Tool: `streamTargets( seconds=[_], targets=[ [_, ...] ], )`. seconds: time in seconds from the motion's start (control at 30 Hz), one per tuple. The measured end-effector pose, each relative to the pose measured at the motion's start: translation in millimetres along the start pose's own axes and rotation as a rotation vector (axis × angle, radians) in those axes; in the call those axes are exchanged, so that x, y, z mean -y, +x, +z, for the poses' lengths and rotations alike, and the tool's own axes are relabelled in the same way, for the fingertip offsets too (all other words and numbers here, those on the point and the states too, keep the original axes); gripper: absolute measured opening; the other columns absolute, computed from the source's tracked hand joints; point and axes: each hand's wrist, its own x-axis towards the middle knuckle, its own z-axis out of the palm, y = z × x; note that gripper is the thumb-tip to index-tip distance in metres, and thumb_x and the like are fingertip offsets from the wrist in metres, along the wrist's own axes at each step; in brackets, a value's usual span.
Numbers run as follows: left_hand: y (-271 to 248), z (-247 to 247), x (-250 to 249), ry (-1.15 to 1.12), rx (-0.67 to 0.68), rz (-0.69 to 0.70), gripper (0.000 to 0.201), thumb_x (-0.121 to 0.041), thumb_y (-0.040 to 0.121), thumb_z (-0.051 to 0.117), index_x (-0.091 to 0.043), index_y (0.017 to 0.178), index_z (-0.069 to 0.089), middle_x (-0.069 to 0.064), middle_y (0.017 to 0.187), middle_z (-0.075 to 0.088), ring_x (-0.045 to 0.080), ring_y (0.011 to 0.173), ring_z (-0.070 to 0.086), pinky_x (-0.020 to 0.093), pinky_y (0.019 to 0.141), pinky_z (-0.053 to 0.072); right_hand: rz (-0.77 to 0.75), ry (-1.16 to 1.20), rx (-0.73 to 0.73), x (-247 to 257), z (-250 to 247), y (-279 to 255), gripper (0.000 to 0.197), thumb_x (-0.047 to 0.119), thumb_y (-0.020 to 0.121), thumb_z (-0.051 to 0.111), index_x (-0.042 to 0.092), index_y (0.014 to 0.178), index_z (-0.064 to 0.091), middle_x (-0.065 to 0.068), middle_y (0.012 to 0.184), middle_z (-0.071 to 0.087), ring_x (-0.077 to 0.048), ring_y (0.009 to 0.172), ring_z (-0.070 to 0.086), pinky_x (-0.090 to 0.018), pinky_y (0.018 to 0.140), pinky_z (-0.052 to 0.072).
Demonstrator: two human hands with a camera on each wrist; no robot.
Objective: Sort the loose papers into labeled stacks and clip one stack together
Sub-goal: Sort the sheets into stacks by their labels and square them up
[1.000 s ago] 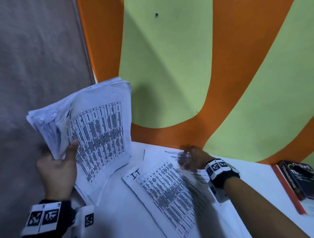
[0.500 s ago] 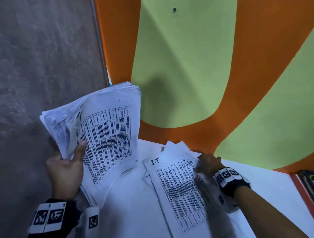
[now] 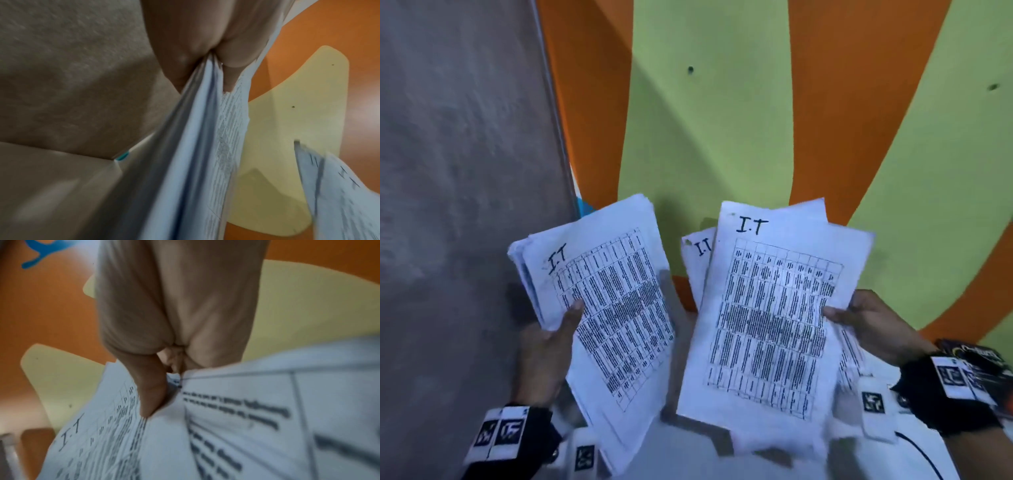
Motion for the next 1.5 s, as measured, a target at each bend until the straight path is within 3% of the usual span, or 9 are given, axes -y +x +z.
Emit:
streamTargets(
  seconds=[0.17,0.37,0.4,0.47,0.67,0.8,0.93,1.33,1.5],
  targets=[
    [-19,30,-3,-0.038,0.298,-0.012,0.013,-0.005,0.087,0.064,-0.011,0.099,0.064,0.000,0.095,0.066,0.012,0.088,0.063,0.029,0.084,0.048,0.074,0.119,0.115,-7,41,7,0.050,0.038,0.061,0.085,0.006,0.097,0.074,-0.013,0.118,0.068,-0.023,0.109,0.064,-0.040,0.099,0.047],
    [-48,52,2,-0.056,0.492,-0.263,0.032,0.009,0.095,0.038,-0.017,0.080,0.052,-0.006,0.072,0.063,0.006,0.072,0.057,0.026,0.070,0.046,0.140,0.063,-0.046,-43,72,13,0.056,0.044,0.084,0.067,-0.005,0.108,0.059,-0.036,0.128,0.041,-0.016,0.094,0.030,-0.038,0.074,0.019],
    [-52,56,-1,-0.069,0.517,-0.308,0.029,0.005,0.096,0.038,-0.018,0.086,0.052,-0.004,0.082,0.061,0.010,0.079,0.056,0.028,0.073,0.047,0.145,0.082,-0.088,-46,73,10,0.056,0.043,0.084,0.067,-0.008,0.105,0.057,-0.035,0.122,0.051,-0.053,0.112,0.043,-0.053,0.096,0.044],
    [-54,58,-2,-0.110,0.541,-0.411,0.025,0.000,0.098,0.037,-0.016,0.090,0.055,0.001,0.088,0.059,0.015,0.084,0.056,0.032,0.077,0.046,0.162,0.132,-0.193,-51,75,2,0.029,0.023,0.089,0.065,-0.005,0.090,0.059,-0.019,0.083,0.069,-0.011,0.057,0.056,-0.020,0.058,0.045],
    [-77,67,19,-0.288,0.557,-0.432,0.064,-0.080,0.069,0.047,-0.034,0.111,0.062,-0.024,0.106,0.070,-0.001,0.107,0.062,0.019,0.091,0.049,0.152,0.106,-0.500,-76,92,-12,0.031,0.003,0.089,0.058,0.014,0.063,0.046,0.012,0.042,0.046,-0.004,0.037,0.033,-0.017,0.040,0.029],
    [-86,76,13,-0.040,0.479,-0.140,0.013,-0.020,0.078,0.073,-0.026,0.088,0.068,-0.023,0.078,0.073,0.003,0.082,0.069,0.016,0.068,0.051,0.065,0.046,-0.543,-70,101,-23,0.008,0.004,0.090,0.059,0.010,0.094,0.056,-0.004,0.077,0.071,-0.016,0.062,0.063,-0.029,0.057,0.049],
    [-72,76,-20,-0.084,0.422,-0.023,0.032,-0.003,0.080,0.069,-0.003,0.051,0.054,-0.016,0.043,0.058,-0.003,0.043,0.052,0.017,0.055,0.042,-0.186,-0.145,-0.446,-36,92,-28,0.022,0.006,0.093,0.055,0.021,0.108,0.060,0.014,0.104,0.067,0.009,0.094,0.062,-0.011,0.079,0.047],
    [-65,87,-32,-0.173,0.553,0.021,0.041,0.002,0.064,0.079,-0.010,0.102,0.070,-0.006,0.094,0.076,0.016,0.091,0.072,0.024,0.075,0.057,-0.522,-0.259,-0.520,0,75,-34,0.111,0.006,0.078,0.074,0.052,0.143,-0.002,0.007,0.145,0.033,-0.003,0.132,0.036,-0.011,0.101,0.039],
    [-57,91,-34,-0.196,0.544,0.088,0.042,-0.003,0.065,0.080,-0.011,0.105,0.068,-0.007,0.098,0.075,0.015,0.094,0.071,0.032,0.082,0.057,-0.755,-0.706,-0.474,23,65,-23,0.068,0.013,0.085,0.069,0.029,0.143,0.037,-0.007,0.127,0.041,-0.003,0.113,0.047,0.000,0.092,0.032]
  ],
)
